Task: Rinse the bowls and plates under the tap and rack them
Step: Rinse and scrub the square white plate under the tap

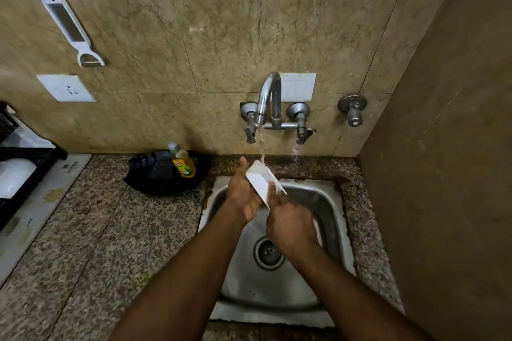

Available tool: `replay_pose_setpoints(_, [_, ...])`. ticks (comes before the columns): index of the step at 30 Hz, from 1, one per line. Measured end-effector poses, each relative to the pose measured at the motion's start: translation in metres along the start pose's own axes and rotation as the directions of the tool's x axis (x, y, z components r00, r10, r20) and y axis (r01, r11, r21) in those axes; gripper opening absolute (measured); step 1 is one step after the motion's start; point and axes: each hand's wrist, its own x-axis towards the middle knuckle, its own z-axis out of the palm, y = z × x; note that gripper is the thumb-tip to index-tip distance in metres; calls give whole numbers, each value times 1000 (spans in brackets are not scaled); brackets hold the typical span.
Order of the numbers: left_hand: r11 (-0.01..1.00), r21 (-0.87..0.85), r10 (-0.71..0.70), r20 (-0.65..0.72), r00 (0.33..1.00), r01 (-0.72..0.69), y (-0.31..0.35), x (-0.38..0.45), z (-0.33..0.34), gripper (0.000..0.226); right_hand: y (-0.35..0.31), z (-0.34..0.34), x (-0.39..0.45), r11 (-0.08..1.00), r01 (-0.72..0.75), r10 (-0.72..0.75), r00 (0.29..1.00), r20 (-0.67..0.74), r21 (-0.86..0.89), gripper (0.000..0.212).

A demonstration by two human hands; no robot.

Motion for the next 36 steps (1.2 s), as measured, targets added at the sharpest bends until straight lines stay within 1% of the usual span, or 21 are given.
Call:
replay_pose_setpoints(3, [999,31,34,-11,999,-34,1,1,-9,50,2,9,-6,997,32,-26,996,-86,69,70])
replay_pose_setpoints(5, [995,92,44,-33,998,-40,-1,1,-16,46,0,12,-4,982,80,-49,983,-176,172,68])
replay_pose_setpoints(7, [984,167,73,-15,997,-69,-4,-4,-16,38,-5,12,3,963,140,-91,973,-212,232,64])
replay_pose_setpoints(8, [975,205,91,-4,996,-89,-6,-6,-15,34,-8,11,7,955,153,-100,973,-210,254,62])
replay_pose_setpoints(10, [965,232,119,16,993,-119,-9,-5,-16,34,-10,6,19,945,125,-76,983,-168,304,60])
replay_pose_setpoints(12, [956,247,158,23,987,-158,-9,-8,-15,38,-5,5,38,936,44,4,991,-135,348,61])
replay_pose_setpoints(14, [939,268,212,38,976,-215,-11,-7,-18,45,1,5,57,909,-71,107,992,-64,412,64])
replay_pose_setpoints(15, [934,272,234,31,972,-234,-12,-9,-20,44,1,5,64,890,-100,127,991,-32,444,65])
replay_pose_setpoints(18, [954,176,242,17,970,-241,-8,-8,-28,37,7,7,73,860,-70,109,993,-47,506,67])
replay_pose_setpoints(19, [960,140,243,22,970,-244,-6,-8,-33,38,14,9,74,847,-97,140,989,-44,523,67])
replay_pose_setpoints(20, [963,119,243,-5,970,-241,-2,-7,-36,42,23,9,76,812,-162,201,980,-8,561,65])
replay_pose_setpoints(21, [965,97,246,-35,969,-242,2,-7,-40,47,31,8,77,720,-251,265,961,78,646,60])
replay_pose_setpoints(22, [967,81,247,-68,967,-241,5,-8,-43,52,37,6,77,544,-334,293,935,198,770,51])
replay_pose_setpoints(23, [968,72,247,-100,964,-240,8,-7,-46,51,41,5,77,321,-397,279,907,315,860,40])
replay_pose_setpoints(24, [967,81,249,-139,958,-240,11,-6,-50,46,42,5,76,127,-442,246,881,404,888,32])
replay_pose_setpoints(25, [965,97,256,-164,953,-243,11,-5,-53,40,44,3,75,27,-457,219,871,441,889,26])
replay_pose_setpoints(26, [962,119,264,-170,949,-246,11,-1,-55,35,44,0,75,-20,-455,208,869,449,890,23])
replay_pose_setpoints(27, [958,154,268,-180,946,-242,10,2,-57,34,44,-1,75,-39,-445,216,870,443,895,22])
replay_pose_setpoints(30, [948,251,254,-229,940,-195,6,8,-55,29,45,-1,81,-47,-413,258,875,410,910,24])
replay_pose_setpoints(34, [953,245,231,-220,948,-175,4,14,-43,25,49,2,85,-55,-389,327,863,385,919,24])
replay_pose_setpoints(36, [956,221,237,-183,954,-195,7,15,-35,23,57,2,85,-145,-390,380,827,415,909,23])
